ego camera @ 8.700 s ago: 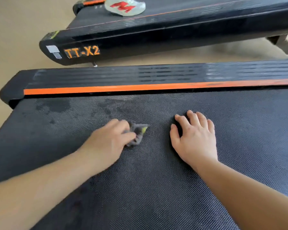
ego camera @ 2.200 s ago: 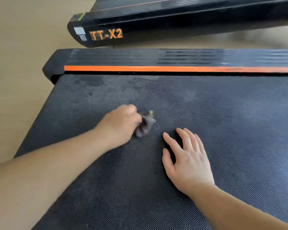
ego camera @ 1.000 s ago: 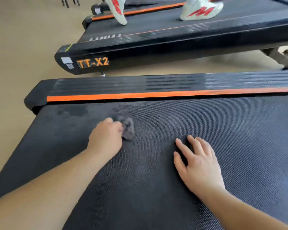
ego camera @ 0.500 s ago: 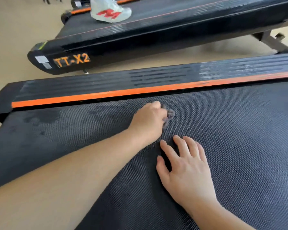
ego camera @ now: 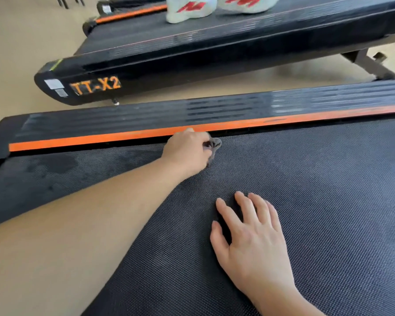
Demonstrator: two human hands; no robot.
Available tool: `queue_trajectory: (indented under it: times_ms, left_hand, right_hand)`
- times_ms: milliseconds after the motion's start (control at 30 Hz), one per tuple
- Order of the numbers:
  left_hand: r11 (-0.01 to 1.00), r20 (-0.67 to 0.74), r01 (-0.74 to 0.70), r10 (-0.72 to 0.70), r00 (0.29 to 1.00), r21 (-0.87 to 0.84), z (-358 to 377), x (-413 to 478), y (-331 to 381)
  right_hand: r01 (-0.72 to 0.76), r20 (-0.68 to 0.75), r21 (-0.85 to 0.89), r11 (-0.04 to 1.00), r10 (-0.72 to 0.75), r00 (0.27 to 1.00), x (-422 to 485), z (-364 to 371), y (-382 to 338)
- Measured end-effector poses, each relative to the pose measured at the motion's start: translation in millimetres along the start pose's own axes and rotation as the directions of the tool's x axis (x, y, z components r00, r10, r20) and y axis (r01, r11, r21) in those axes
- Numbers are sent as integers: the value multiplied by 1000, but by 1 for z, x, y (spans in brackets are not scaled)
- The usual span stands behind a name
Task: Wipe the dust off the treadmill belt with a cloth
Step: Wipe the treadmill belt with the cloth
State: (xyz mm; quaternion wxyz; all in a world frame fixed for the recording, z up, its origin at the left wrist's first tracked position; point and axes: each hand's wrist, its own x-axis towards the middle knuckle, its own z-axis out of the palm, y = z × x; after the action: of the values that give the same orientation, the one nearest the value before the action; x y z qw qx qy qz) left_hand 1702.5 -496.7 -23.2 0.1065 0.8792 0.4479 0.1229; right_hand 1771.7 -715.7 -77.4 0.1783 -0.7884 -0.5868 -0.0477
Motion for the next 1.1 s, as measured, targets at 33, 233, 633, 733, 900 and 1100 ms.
queue_trajectory:
  times_ms: [33, 233, 633, 733, 900, 1100]
  left_hand:
    - [1000, 0, 23, -23, 1000, -14, 1, 2, -1]
    - [958, 74, -239, 253, 965, -157, 15, -37, 26]
    - [948, 58, -295, 303, 951, -117, 12, -59, 6]
    - [958, 29, -287, 287, 957, -16, -3, -45, -38]
    - [999, -177, 22, -14, 984, 45, 0, -73, -29]
    - [955, -3, -295, 295, 955, 15, -13, -116, -36]
  right_hand:
    - [3, -6, 2, 1000, -3, 1000, 0, 0, 0]
    - [-2, -5, 4, 1000, 2, 1000, 0, 3, 2]
    - [-22, 47, -32, 999, 24, 999, 0, 0, 1]
    - [-25, 67, -34, 999, 27, 997, 2, -2, 0]
    - [-25, 95, -46, 999, 29, 995, 2, -4, 0]
    - [-15, 80, -34, 999, 17, 997, 2, -6, 0]
